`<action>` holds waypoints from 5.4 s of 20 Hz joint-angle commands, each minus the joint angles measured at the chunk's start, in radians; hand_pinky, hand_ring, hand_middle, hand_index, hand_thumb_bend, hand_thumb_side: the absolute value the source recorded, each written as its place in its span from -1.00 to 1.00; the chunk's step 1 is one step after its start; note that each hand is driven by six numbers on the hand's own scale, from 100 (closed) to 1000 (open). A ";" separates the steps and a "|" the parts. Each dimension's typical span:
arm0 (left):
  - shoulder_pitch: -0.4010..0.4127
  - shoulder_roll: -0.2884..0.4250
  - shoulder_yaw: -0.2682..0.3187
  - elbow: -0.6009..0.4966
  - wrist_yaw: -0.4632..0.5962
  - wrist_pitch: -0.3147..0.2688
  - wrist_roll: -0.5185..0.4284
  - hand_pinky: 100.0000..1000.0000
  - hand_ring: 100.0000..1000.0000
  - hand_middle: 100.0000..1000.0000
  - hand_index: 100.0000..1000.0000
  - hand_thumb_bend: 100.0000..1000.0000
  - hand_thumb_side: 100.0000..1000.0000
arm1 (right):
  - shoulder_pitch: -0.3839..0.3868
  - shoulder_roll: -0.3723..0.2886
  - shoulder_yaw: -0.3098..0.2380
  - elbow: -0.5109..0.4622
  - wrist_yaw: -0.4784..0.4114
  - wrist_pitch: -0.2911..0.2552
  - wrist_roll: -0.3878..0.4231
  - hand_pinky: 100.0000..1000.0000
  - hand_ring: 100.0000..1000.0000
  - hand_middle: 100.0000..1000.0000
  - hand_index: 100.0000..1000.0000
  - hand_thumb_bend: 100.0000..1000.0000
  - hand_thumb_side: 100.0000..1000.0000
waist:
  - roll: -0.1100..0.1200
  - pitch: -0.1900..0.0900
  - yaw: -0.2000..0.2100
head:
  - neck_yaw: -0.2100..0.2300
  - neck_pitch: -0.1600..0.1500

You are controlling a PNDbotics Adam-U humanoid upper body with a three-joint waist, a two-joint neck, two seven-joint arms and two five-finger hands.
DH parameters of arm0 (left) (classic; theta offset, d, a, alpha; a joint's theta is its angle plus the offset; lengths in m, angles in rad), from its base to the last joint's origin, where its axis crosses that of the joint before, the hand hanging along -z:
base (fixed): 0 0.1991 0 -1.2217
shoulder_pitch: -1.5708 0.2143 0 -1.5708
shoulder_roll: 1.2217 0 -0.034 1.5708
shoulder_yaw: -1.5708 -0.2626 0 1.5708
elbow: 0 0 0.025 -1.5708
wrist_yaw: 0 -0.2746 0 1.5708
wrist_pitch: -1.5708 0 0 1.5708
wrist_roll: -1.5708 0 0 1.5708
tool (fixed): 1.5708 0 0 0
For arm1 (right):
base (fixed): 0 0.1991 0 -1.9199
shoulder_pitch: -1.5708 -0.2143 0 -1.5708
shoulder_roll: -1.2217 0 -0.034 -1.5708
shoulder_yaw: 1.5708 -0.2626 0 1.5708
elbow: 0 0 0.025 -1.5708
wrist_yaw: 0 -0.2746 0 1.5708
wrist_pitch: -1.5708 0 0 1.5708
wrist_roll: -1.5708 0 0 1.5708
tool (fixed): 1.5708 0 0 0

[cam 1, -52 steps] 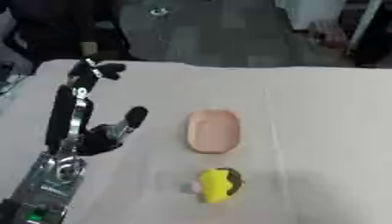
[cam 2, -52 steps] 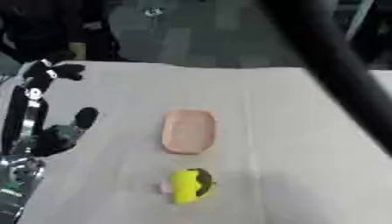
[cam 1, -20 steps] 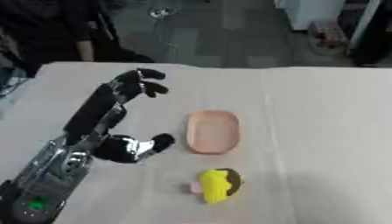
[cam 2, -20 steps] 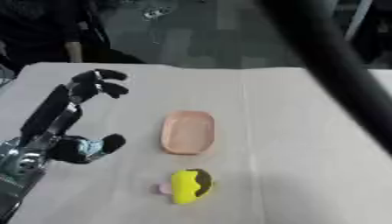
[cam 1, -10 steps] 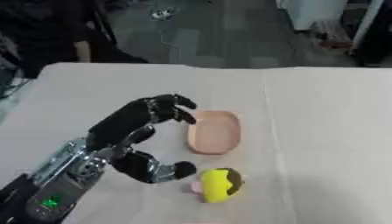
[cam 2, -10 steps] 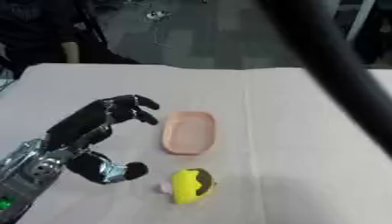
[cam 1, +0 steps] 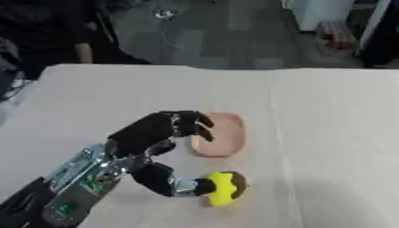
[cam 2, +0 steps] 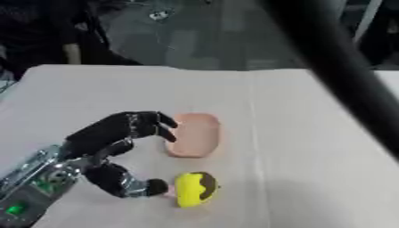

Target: Pick up objects on the table and place them in the box.

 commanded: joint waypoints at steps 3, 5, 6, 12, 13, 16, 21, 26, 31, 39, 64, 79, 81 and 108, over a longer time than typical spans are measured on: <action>-0.035 -0.005 -0.012 -0.017 -0.010 0.033 -0.104 0.24 0.29 0.50 0.46 0.00 0.97 | -0.012 -0.032 -0.010 -0.014 -0.013 0.000 0.008 -0.74 -0.36 -0.22 -0.07 -1.00 1.00 | 0.000 -0.012 -0.001 | 0.005 -0.013; -0.043 -0.007 -0.017 -0.017 -0.003 0.041 -0.134 0.27 0.30 0.50 0.46 0.02 0.96 | -0.013 -0.033 -0.012 -0.014 -0.017 0.001 0.010 -0.74 -0.36 -0.23 -0.07 -1.00 1.00 | 0.000 -0.012 -0.001 | 0.004 -0.011; -0.048 -0.008 -0.019 -0.017 -0.001 0.043 -0.147 0.28 0.30 0.50 0.46 0.02 0.96 | -0.013 -0.034 -0.013 -0.014 -0.018 0.000 0.011 -0.74 -0.36 -0.23 -0.07 -1.00 1.00 | 0.000 -0.012 -0.002 | 0.004 -0.011; -0.067 0.000 -0.035 -0.017 -0.002 0.054 -0.243 0.36 0.38 0.50 0.55 0.15 0.89 | -0.015 -0.037 -0.012 -0.014 -0.024 0.001 0.021 -0.74 -0.36 -0.23 -0.07 -1.00 1.00 | 0.002 -0.012 -0.005 | 0.004 -0.011; -0.071 0.002 -0.037 -0.017 -0.006 0.054 -0.265 0.37 0.38 0.50 0.54 0.15 0.88 | -0.016 -0.038 -0.012 -0.014 -0.024 0.001 0.024 -0.74 -0.36 -0.23 -0.07 -1.00 1.00 | 0.002 -0.012 -0.005 | 0.003 -0.010; -0.086 0.008 -0.046 -0.017 -0.019 0.058 -0.324 0.38 0.40 0.50 0.53 0.14 0.86 | -0.018 -0.040 -0.010 -0.014 -0.025 0.003 0.031 -0.74 -0.36 -0.23 -0.07 -1.00 1.00 | 0.003 -0.011 -0.009 | 0.001 -0.011; -0.108 0.019 -0.067 -0.017 -0.036 0.071 -0.405 0.40 0.43 0.51 0.52 0.14 0.81 | -0.023 -0.043 -0.008 -0.014 -0.030 0.006 0.042 -0.74 -0.36 -0.23 -0.07 -1.00 1.00 | 0.004 -0.011 -0.016 | 0.002 -0.011; -0.124 0.038 -0.101 -0.017 -0.068 0.083 -0.464 0.42 0.47 0.52 0.51 0.15 0.76 | -0.029 -0.049 -0.007 -0.014 -0.039 0.007 0.055 -0.75 -0.36 -0.23 -0.07 -1.00 1.00 | 0.008 -0.011 -0.021 | 0.007 -0.011; -0.141 0.054 -0.133 -0.017 -0.119 0.093 -0.499 0.44 0.49 0.53 0.50 0.14 0.77 | -0.032 -0.052 -0.005 -0.014 -0.044 0.007 0.067 -0.75 -0.36 -0.23 -0.07 -1.00 1.00 | 0.011 -0.010 -0.026 | 0.012 -0.011; -0.155 0.050 -0.140 -0.017 -0.143 0.102 -0.517 0.62 0.66 0.68 0.52 0.15 0.78 | -0.042 -0.056 -0.009 -0.014 -0.059 0.007 0.074 -0.74 -0.36 -0.23 -0.07 -1.00 1.00 | 0.013 -0.009 -0.037 | 0.019 -0.013; -0.116 0.012 -0.145 0.060 -0.192 0.173 -0.555 0.68 0.70 0.73 0.66 0.59 0.20 | -0.088 -0.073 -0.033 -0.014 -0.156 0.017 0.134 -0.74 -0.36 -0.23 -0.07 -1.00 1.00 | 0.019 -0.001 -0.074 | 0.029 -0.022; -0.147 -0.001 -0.158 0.134 -0.221 0.099 -0.487 0.72 0.74 0.76 0.72 0.68 0.20 | -0.097 -0.082 -0.038 -0.014 -0.178 0.018 0.146 -0.74 -0.36 -0.24 -0.08 -1.00 1.00 | 0.023 -0.003 -0.081 | 0.026 -0.027; -0.156 -0.007 -0.162 0.155 -0.223 0.090 -0.474 0.73 0.75 0.79 0.77 0.69 0.17 | -0.097 -0.082 -0.039 -0.014 -0.180 0.018 0.148 -0.74 -0.36 -0.24 -0.08 -1.00 1.00 | 0.024 -0.003 -0.082 | 0.027 -0.028; -0.169 -0.060 -0.184 0.400 -0.222 -0.007 -0.069 -1.00 -1.00 -0.76 -0.21 -0.89 0.64 | -0.109 -0.093 -0.055 -0.014 -0.219 0.008 0.171 -0.74 -0.37 -0.25 -0.09 -1.00 1.00 | 0.027 -0.003 -0.094 | 0.035 -0.035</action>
